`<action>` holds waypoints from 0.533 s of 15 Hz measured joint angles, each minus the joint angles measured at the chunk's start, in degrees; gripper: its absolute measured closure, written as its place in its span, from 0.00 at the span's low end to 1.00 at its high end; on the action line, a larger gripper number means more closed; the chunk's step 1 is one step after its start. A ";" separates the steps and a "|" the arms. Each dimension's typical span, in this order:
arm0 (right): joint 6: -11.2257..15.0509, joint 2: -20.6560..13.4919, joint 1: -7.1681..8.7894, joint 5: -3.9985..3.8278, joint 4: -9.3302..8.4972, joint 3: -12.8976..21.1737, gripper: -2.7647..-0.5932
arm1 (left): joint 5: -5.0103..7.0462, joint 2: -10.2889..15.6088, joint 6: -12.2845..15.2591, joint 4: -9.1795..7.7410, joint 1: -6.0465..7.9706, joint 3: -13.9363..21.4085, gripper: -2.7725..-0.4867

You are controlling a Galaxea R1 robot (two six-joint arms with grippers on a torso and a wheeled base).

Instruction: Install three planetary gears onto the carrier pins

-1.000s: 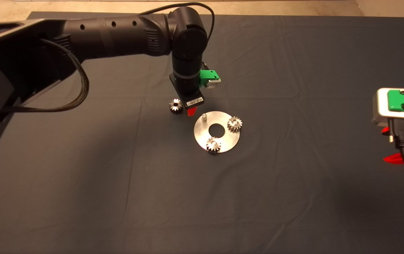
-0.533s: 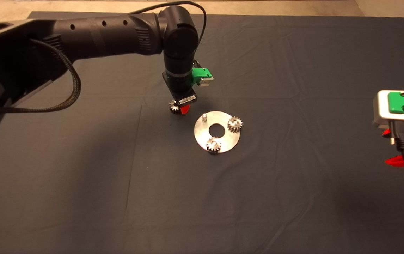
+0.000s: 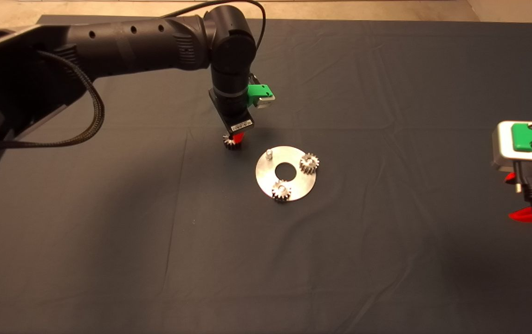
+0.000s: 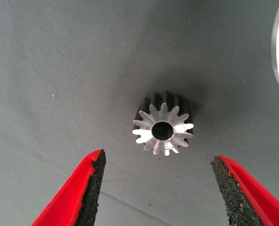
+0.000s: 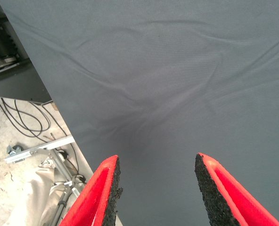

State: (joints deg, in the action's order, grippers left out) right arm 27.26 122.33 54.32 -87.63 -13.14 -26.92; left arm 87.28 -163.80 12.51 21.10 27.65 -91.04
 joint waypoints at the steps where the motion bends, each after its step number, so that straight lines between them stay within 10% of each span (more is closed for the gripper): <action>1: 0.00 0.02 0.02 -0.02 -0.02 0.00 0.74 | 0.00 0.00 -0.06 0.04 0.00 -0.13 0.51; 8: -0.02 0.02 0.61 -0.02 -0.05 0.00 0.74 | 0.00 -0.15 -0.41 0.11 -0.15 -1.25 0.51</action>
State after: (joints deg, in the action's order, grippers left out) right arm 27.23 122.36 54.93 -87.65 -13.19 -26.92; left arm 87.28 -163.95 12.09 21.21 27.50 -92.30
